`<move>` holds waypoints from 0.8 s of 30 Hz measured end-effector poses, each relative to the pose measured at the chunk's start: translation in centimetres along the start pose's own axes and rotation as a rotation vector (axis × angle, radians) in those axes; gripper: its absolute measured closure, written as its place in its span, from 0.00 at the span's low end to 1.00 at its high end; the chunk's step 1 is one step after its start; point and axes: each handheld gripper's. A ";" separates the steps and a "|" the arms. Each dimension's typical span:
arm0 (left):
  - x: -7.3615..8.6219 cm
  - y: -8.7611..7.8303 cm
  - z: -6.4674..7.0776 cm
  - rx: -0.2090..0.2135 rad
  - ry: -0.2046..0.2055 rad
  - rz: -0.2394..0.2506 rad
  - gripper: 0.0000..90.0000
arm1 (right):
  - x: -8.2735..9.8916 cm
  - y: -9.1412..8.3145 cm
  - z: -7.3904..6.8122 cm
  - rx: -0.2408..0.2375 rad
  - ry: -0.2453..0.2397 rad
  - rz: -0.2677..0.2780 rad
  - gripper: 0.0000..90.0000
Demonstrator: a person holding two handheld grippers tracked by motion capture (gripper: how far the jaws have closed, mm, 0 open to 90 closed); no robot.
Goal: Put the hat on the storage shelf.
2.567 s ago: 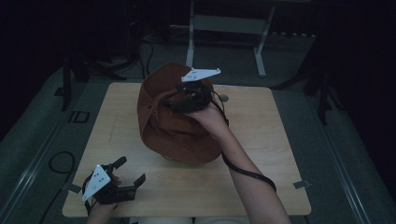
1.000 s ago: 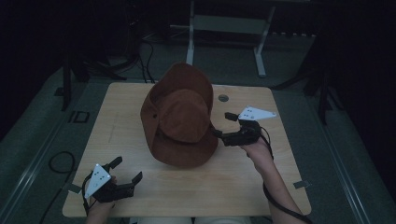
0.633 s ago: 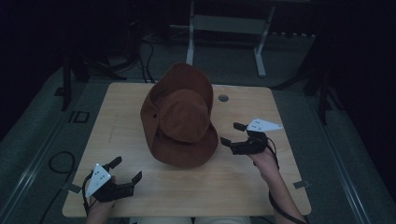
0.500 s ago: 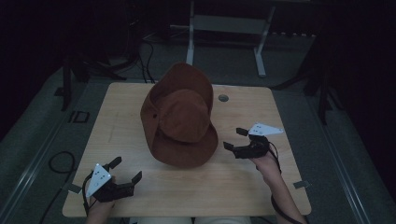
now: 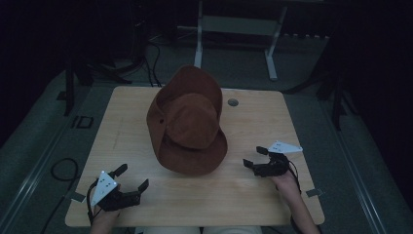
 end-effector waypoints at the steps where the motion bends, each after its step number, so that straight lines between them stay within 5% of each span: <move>1: 0.0 0.0 0.0 0.000 -0.001 -0.002 0.06 | 0.3 -0.2 0.0 0.001 0.005 -0.004 0.16; 11: 0.1 -0.1 0.0 0.000 -0.017 0.004 0.06 | 2.9 -1.7 0.3 0.040 0.043 -0.005 0.16; 18: 0.2 -0.6 -0.1 -0.007 -0.017 0.005 0.06 | 3.7 -2.5 0.5 0.121 0.046 -0.004 0.16; 24: 0.3 -0.5 0.0 -0.010 0.001 -0.005 0.06 | 4.0 -2.0 0.5 0.118 0.026 -0.038 0.16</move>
Point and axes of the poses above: each handheld gripper's, and its own axes: y roughly forward along the jaws, x roughly out of its underside, z roughly to its right, and after that the axes turned 11 degrees about -y, right-handed
